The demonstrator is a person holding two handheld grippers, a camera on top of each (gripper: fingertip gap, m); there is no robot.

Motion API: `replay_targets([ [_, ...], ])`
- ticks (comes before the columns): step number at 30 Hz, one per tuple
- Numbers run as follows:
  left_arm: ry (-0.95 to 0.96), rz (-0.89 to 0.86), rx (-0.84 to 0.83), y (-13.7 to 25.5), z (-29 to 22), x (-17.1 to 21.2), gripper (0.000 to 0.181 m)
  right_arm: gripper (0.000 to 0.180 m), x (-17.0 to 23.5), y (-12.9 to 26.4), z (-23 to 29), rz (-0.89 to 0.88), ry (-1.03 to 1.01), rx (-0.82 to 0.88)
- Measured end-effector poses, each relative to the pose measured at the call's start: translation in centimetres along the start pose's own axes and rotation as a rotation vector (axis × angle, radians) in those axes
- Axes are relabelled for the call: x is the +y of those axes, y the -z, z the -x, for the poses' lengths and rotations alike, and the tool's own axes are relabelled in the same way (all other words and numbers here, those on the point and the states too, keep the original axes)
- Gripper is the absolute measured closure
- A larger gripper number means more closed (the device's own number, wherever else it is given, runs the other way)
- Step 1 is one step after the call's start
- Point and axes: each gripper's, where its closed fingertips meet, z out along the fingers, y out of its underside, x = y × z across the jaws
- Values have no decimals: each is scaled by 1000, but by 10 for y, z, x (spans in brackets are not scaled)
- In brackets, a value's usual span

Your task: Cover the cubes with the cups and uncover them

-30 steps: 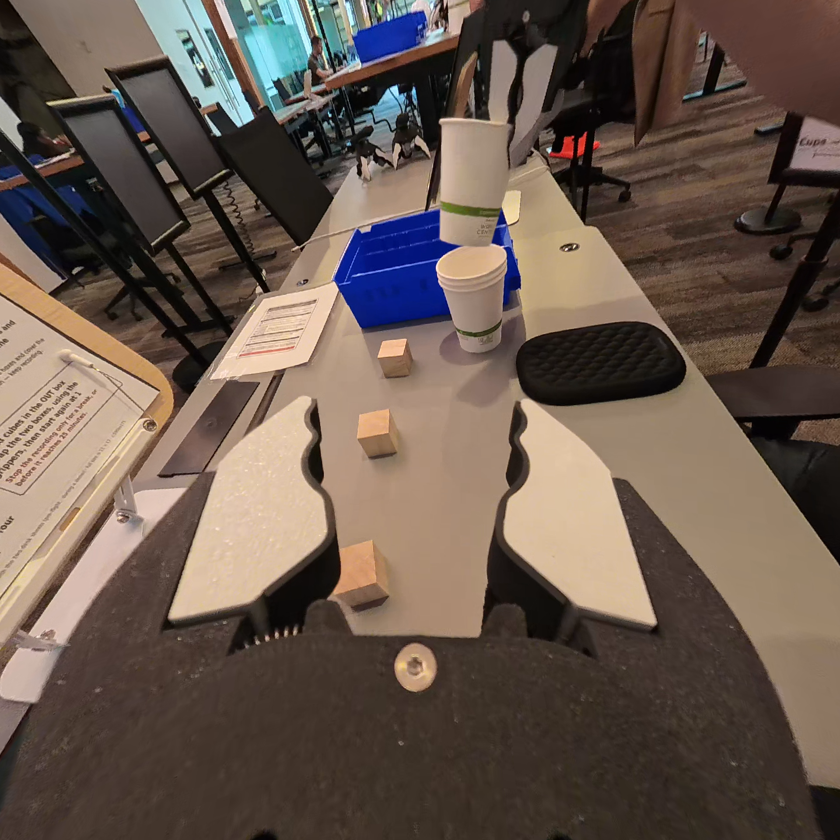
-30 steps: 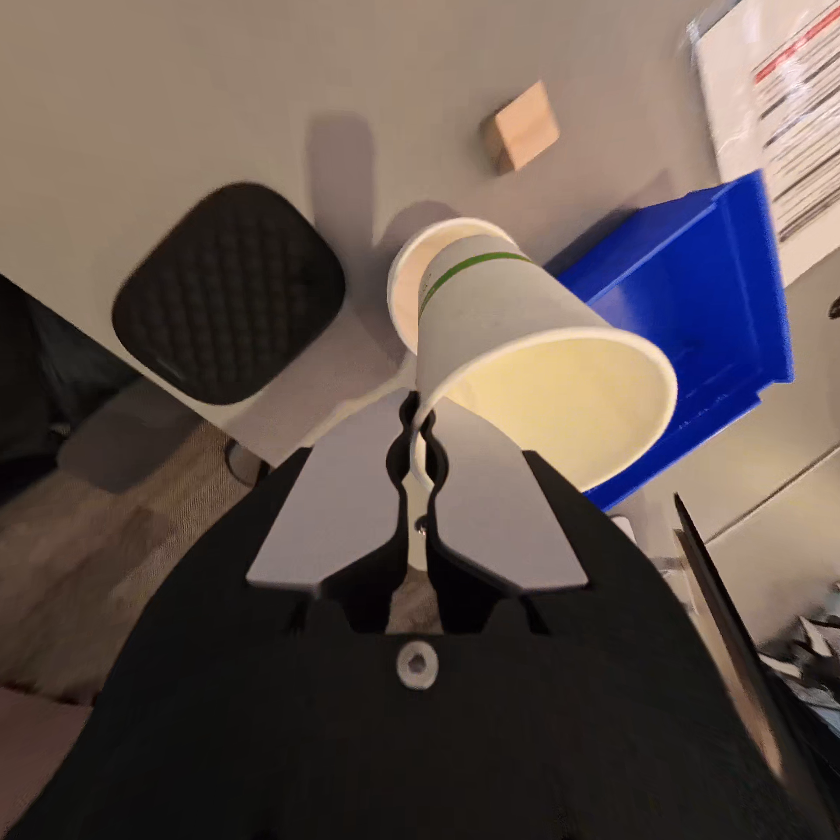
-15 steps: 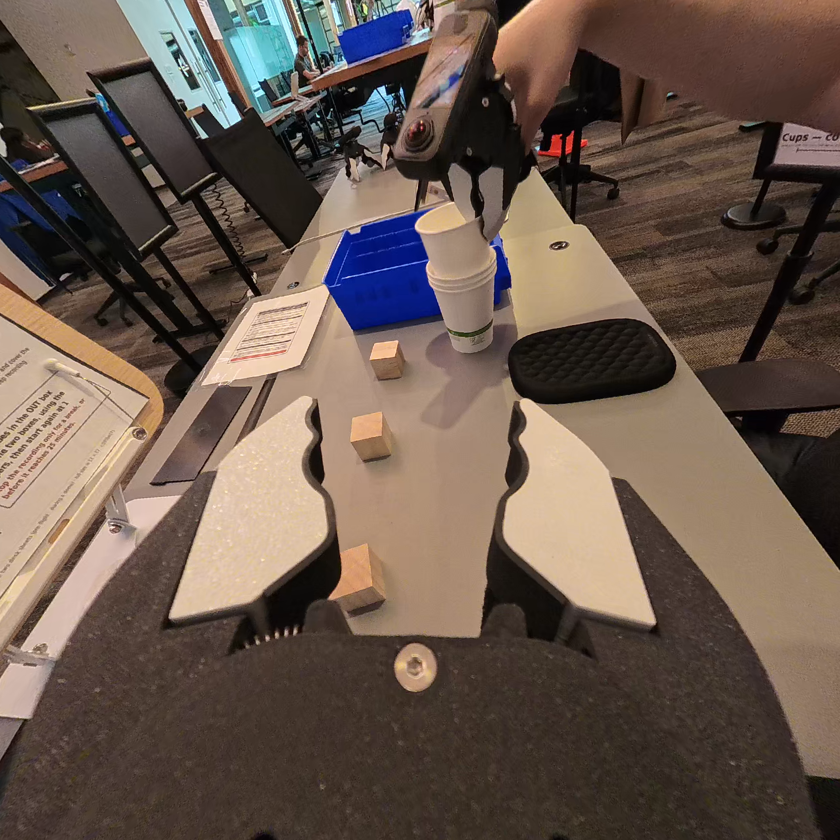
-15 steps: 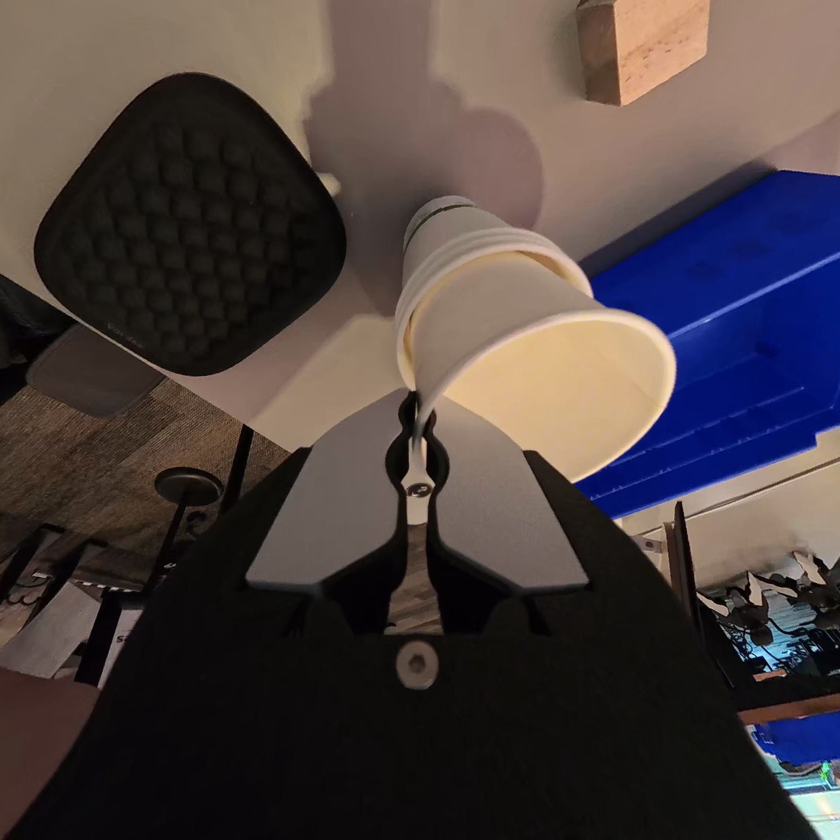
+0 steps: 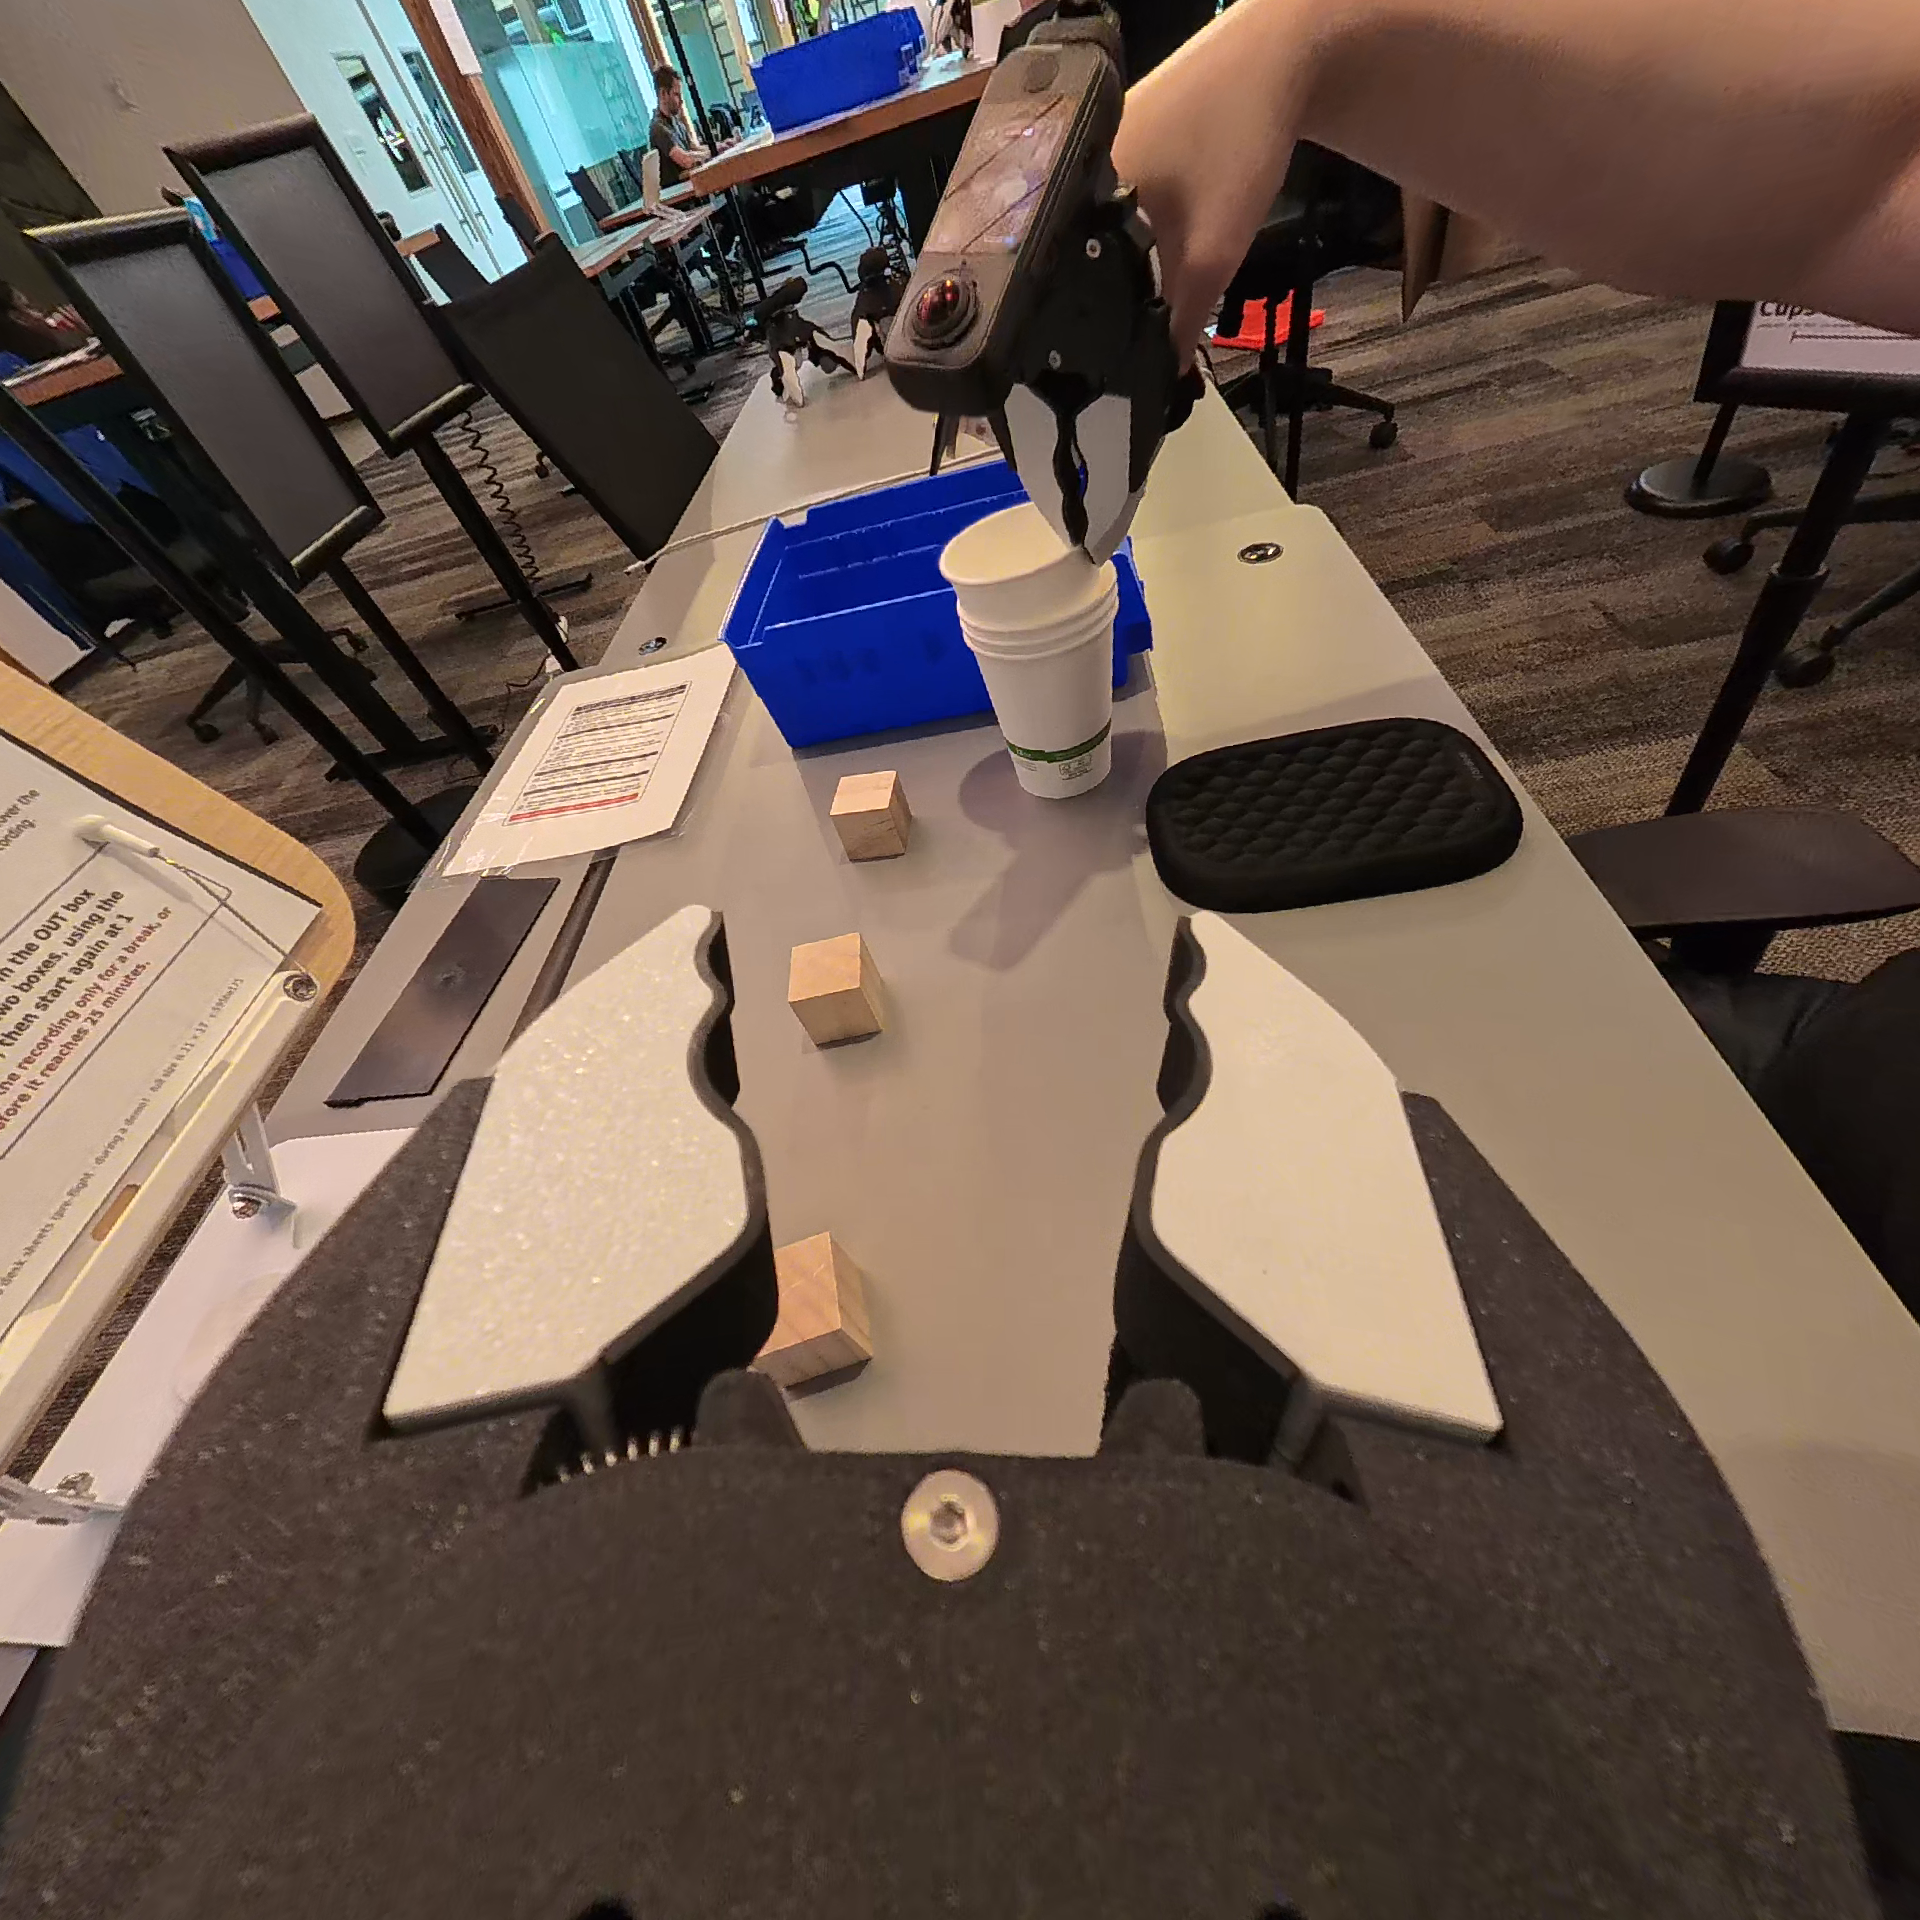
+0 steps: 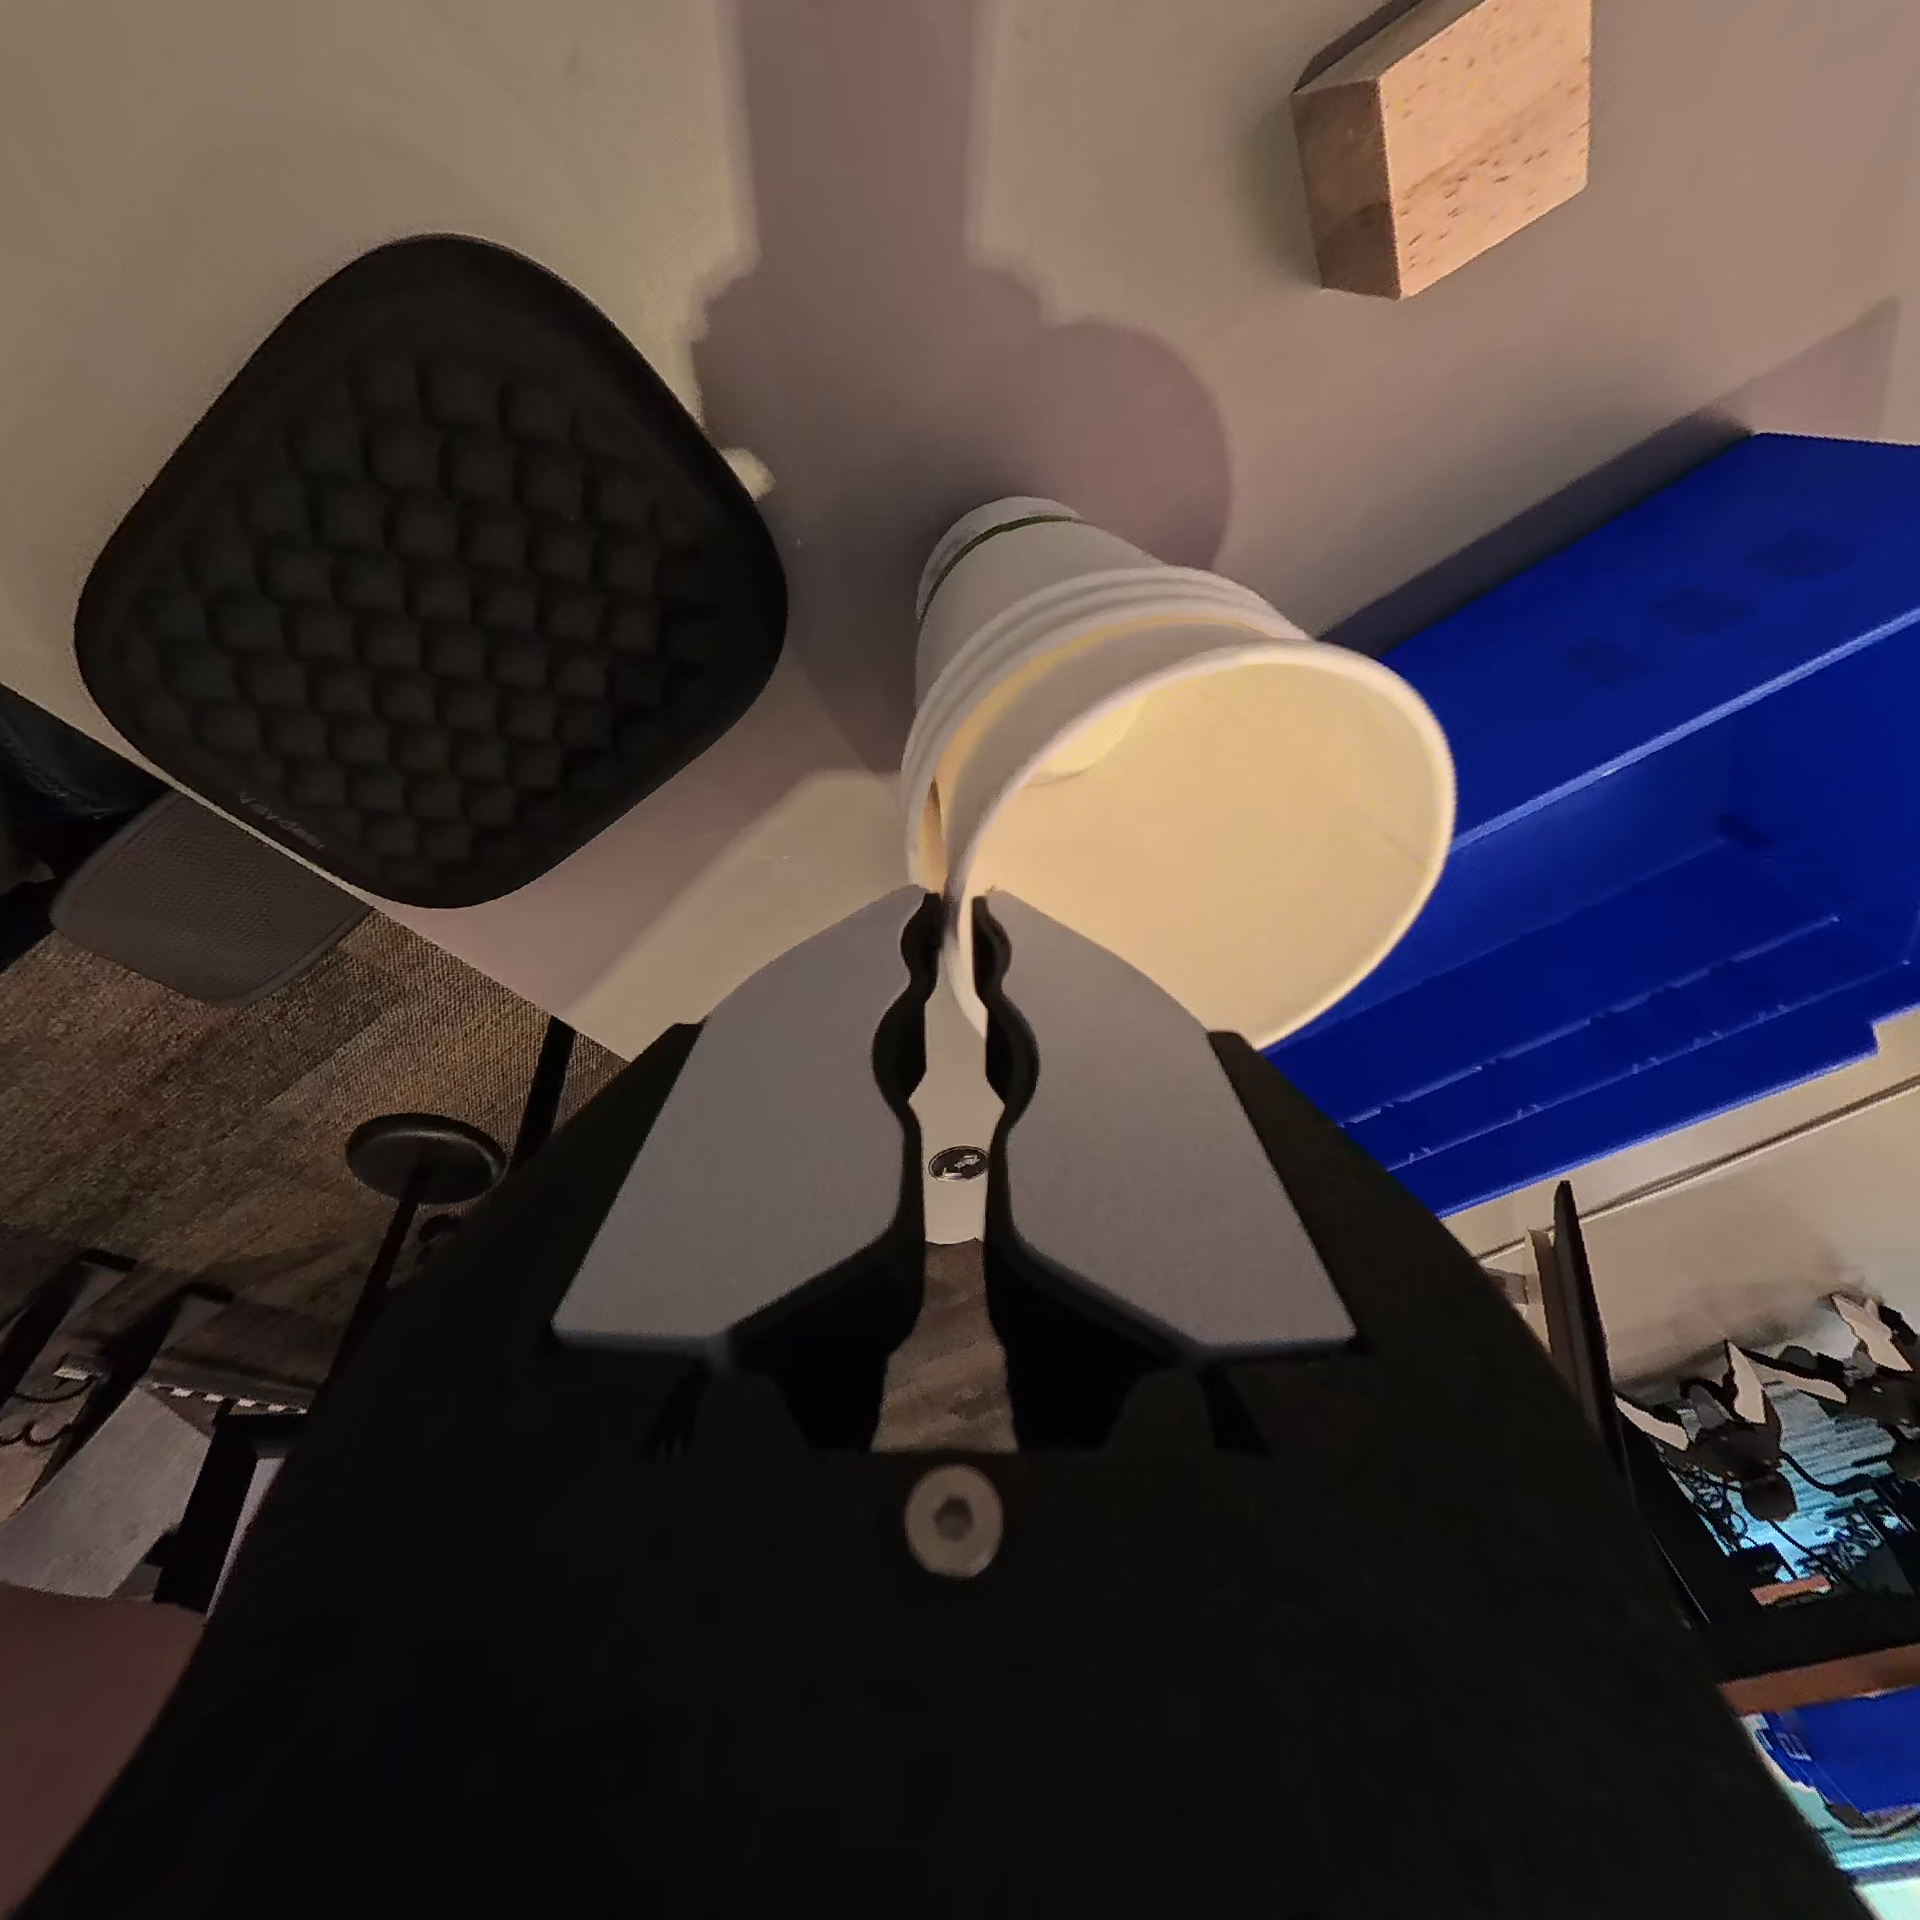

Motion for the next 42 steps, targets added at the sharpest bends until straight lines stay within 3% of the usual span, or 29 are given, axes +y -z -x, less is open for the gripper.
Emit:
replay_targets([
  [1,-1,1,1,0,0,0,101,174,0,1,0,-4,1,5],
  [5,2,12,6,0,-1,3,101,174,1,15,0,-69,-10,54],
  [9,4,6,0,1,0,2,101,173,3,42,3,-272,-59,159],
  [14,-12,-12,-10,5,-1,-4,101,163,2,78,22,-960,-240,383],
  [16,-13,-34,-3,8,-3,-9,102,157,15,65,28,-1107,-327,531],
  [18,-8,-48,-2,9,-3,-11,102,142,29,38,30,-1139,-454,611],
  [23,-18,-44,-4,7,-6,-14,102,129,22,-1,37,-1323,-657,449],
  [25,-33,-29,-5,5,-8,-13,102,126,16,-12,34,-1344,-701,378],
  [33,-33,-2,-15,4,-6,-8,102,98,3,-51,5,-1246,-803,421],
  [42,-40,4,-23,6,-6,-7,102,86,-9,-64,-27,-1243,-838,455],
])
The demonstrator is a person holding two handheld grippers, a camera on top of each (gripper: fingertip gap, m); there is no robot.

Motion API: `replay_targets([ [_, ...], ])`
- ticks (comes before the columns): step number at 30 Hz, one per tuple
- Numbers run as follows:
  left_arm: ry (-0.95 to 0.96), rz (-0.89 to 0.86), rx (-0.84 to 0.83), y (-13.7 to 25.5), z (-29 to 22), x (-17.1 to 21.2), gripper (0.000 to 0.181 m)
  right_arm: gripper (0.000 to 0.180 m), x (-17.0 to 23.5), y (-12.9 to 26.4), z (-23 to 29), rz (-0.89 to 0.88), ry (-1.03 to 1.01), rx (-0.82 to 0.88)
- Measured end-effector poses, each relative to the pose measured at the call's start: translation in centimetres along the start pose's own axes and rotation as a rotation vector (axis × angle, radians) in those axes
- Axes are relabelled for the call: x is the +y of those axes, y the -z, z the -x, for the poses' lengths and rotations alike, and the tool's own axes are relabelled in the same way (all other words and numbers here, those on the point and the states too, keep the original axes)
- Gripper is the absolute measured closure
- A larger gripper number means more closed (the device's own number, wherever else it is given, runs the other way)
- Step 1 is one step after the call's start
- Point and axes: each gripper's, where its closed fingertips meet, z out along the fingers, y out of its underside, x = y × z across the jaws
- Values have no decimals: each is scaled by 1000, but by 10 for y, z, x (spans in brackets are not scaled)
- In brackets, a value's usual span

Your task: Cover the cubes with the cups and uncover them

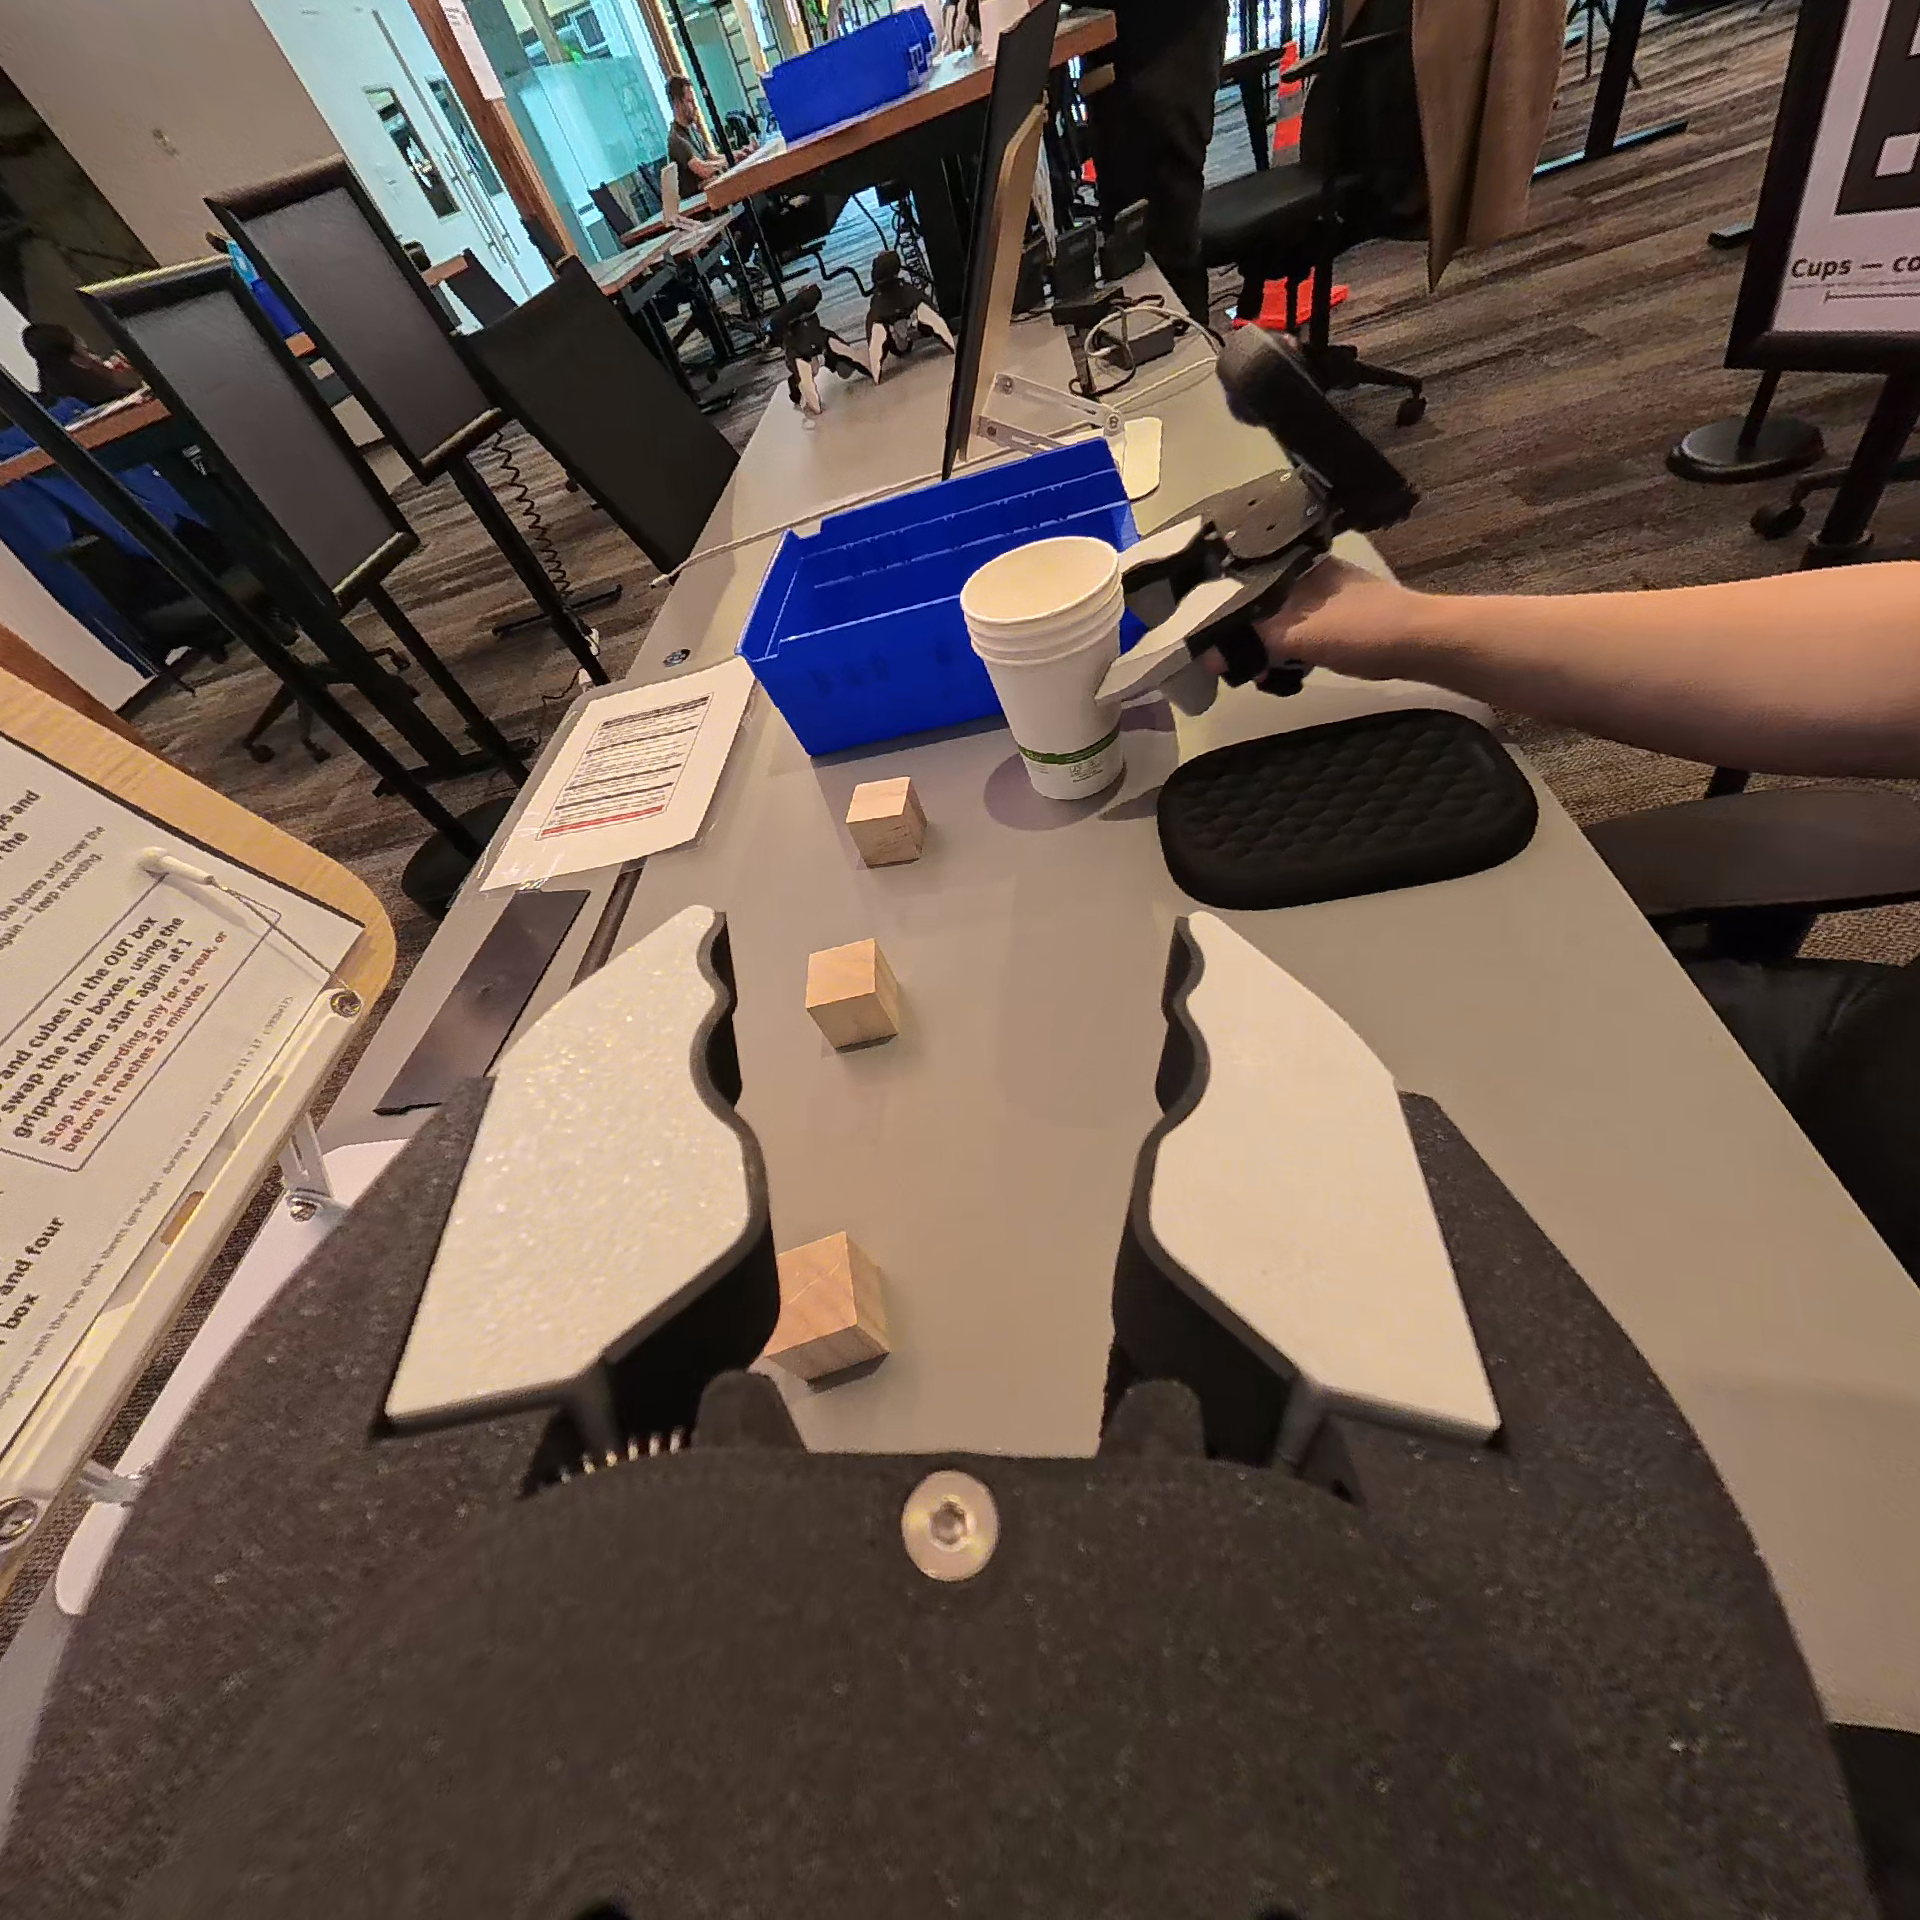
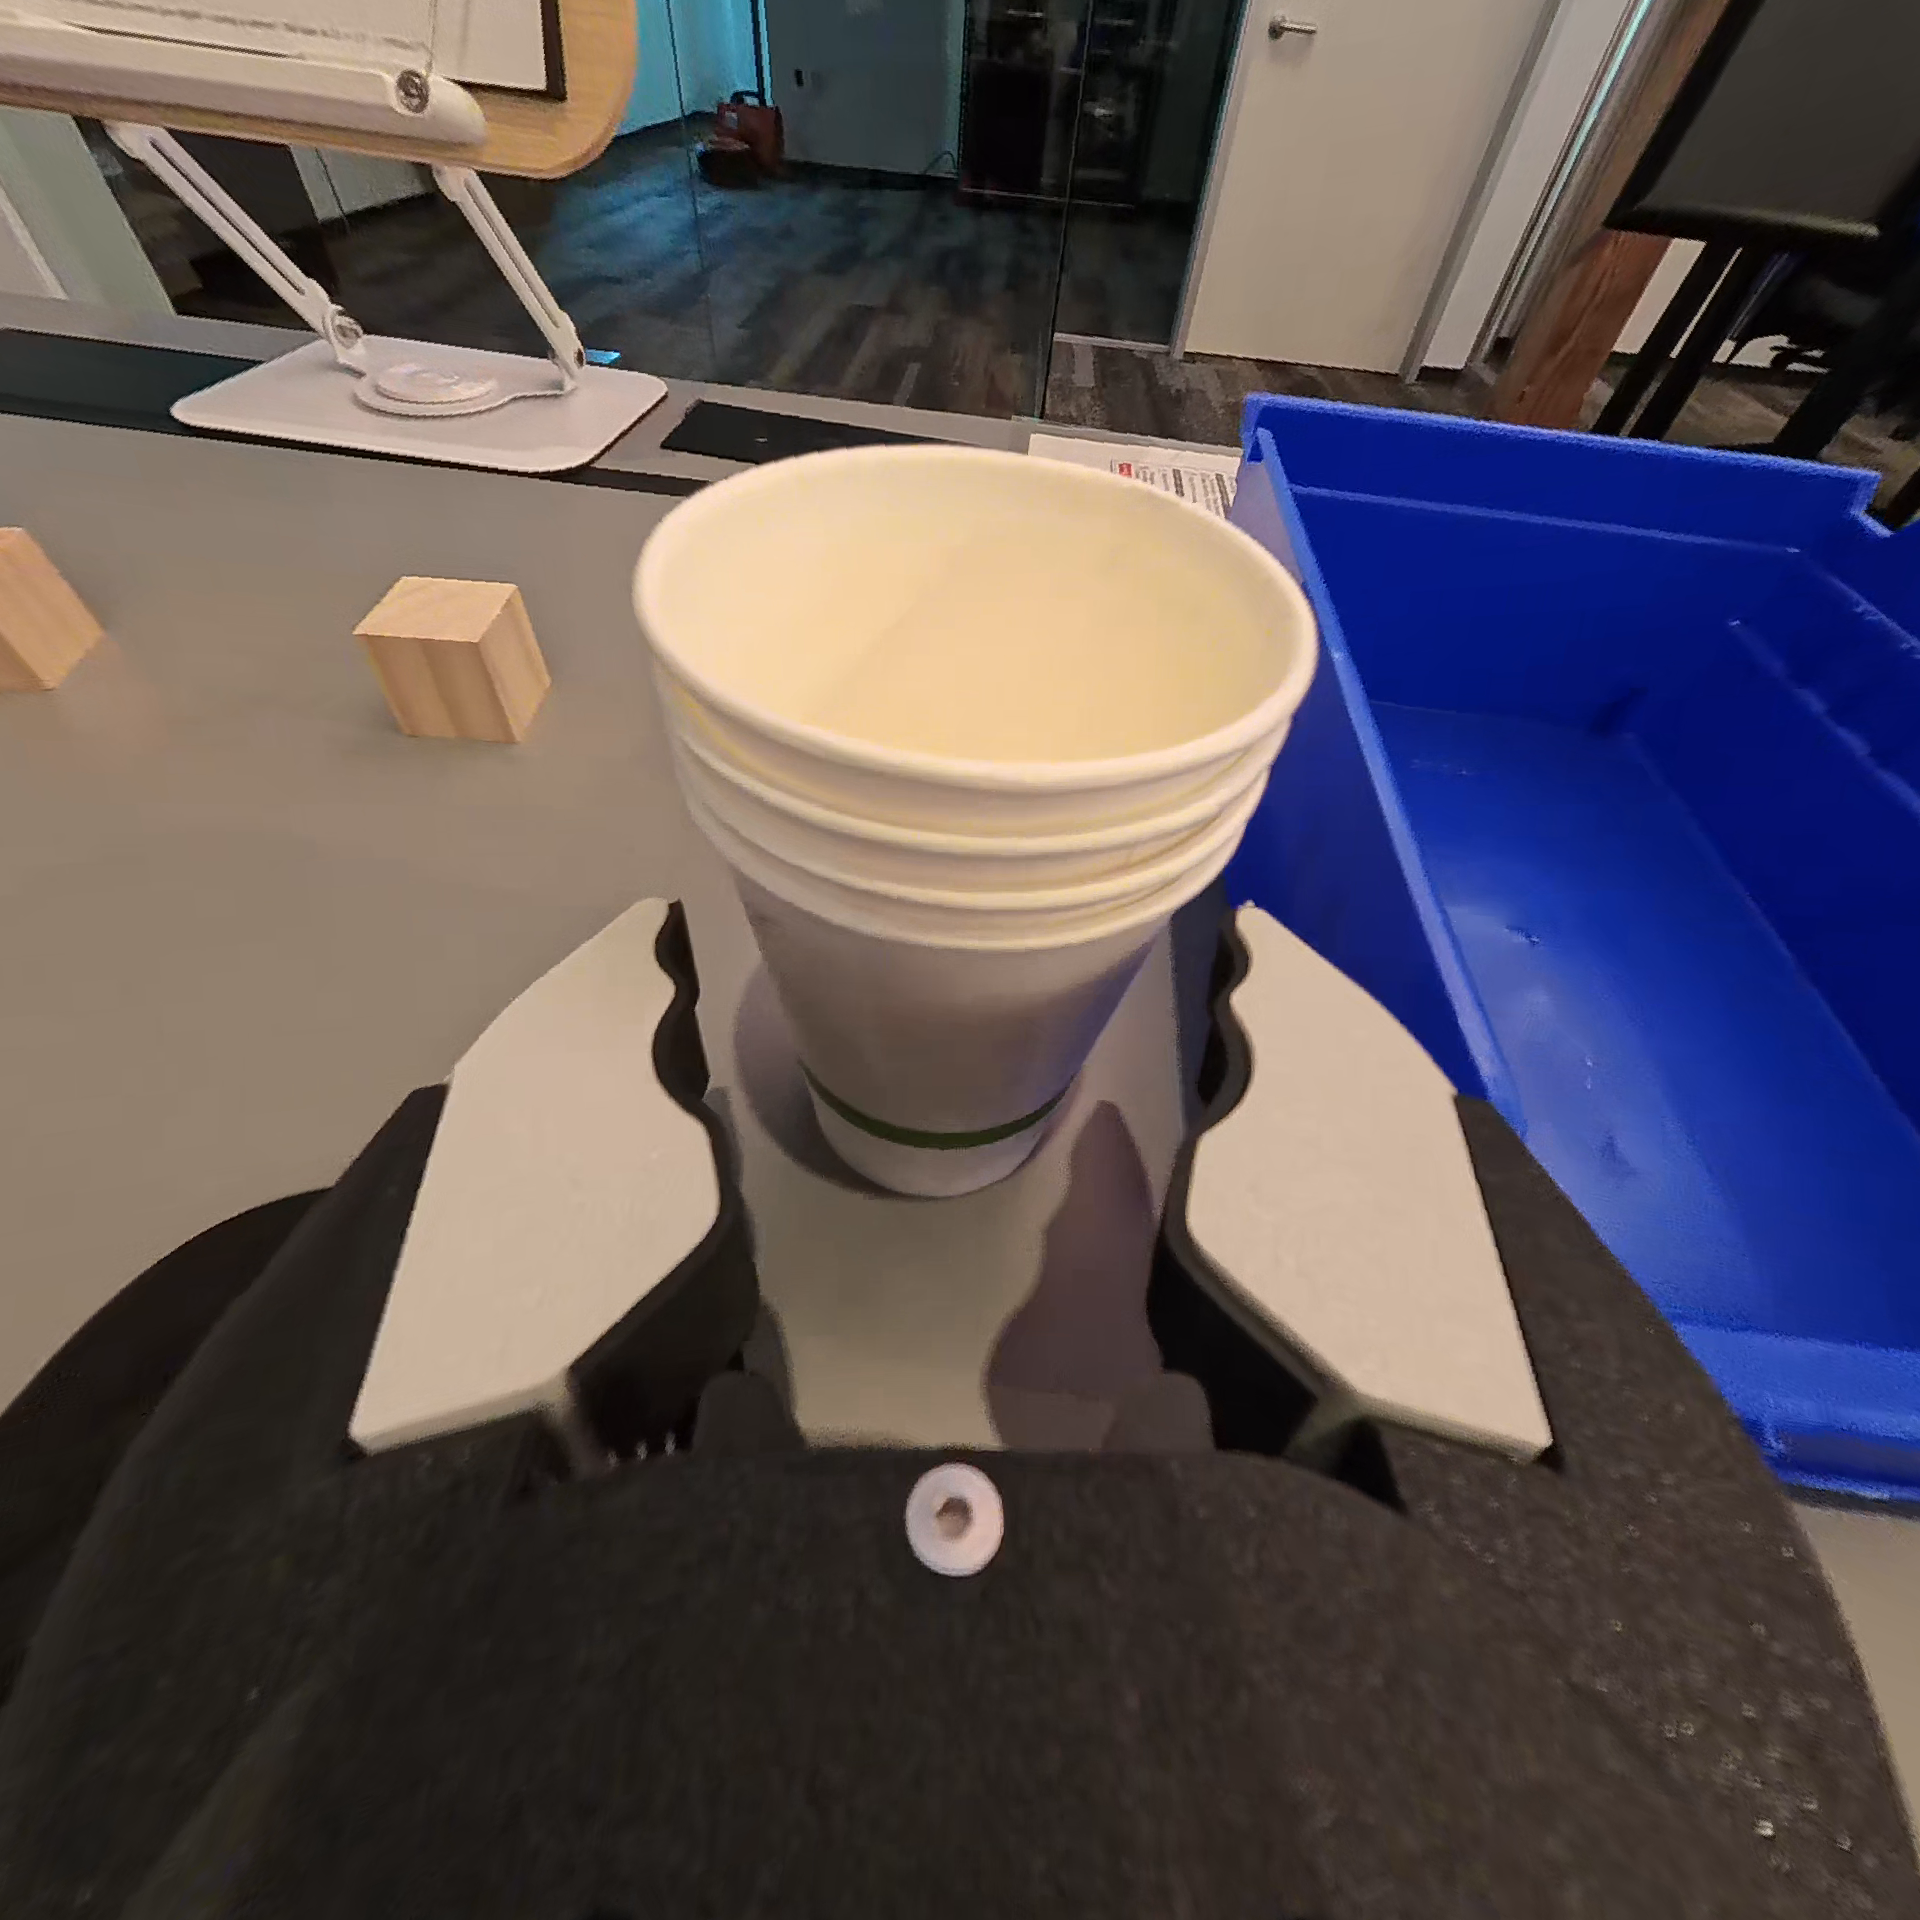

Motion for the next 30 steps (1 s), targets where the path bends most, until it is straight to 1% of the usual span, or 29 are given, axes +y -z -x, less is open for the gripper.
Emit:
replay_targets([
  [4,3,1,-1,1,1,1,102,89,2,-7,-6,-5,8,18],
  [9,4,2,2,1,1,1,102,89,2,-12,-4,-31,-19,-19],
  [13,5,8,3,0,1,3,102,85,3,-17,-2,-34,-43,-48],
  [15,4,11,4,-1,1,3,102,87,3,-17,-1,-36,-43,-60],
  [18,3,17,4,-2,1,5,102,94,2,-16,-1,-42,-36,-63],
  [30,-3,28,4,-2,0,6,103,96,0,-9,8,-70,-37,-118],
])
